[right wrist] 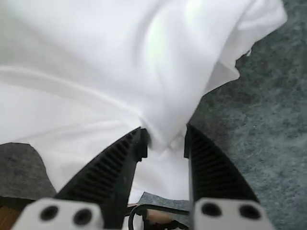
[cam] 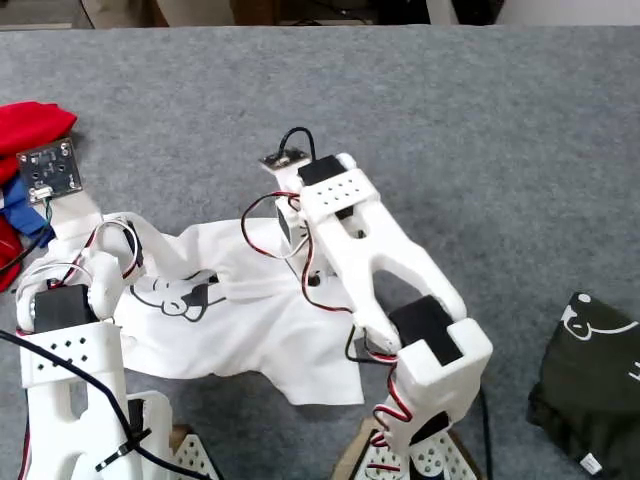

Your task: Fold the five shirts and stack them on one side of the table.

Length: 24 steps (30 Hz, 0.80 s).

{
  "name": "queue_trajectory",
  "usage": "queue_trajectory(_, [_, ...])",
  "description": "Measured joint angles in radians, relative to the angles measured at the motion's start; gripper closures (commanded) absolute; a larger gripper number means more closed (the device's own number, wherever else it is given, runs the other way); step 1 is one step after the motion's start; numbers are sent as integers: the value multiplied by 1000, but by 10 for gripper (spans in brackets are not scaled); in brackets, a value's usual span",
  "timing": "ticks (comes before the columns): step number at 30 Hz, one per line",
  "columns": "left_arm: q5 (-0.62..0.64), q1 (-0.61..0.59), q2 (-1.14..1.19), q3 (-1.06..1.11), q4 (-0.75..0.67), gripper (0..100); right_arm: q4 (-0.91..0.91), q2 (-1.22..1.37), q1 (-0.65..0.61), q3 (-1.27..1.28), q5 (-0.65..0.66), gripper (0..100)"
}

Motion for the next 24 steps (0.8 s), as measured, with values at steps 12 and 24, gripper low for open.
queue_trajectory(12, [0, 0, 0, 0, 0, 982, -29, 0, 0, 3, 0, 977])
queue_trajectory(24, [0, 0, 0, 0, 0, 982, -31, -8, 0, 3, 0, 992])
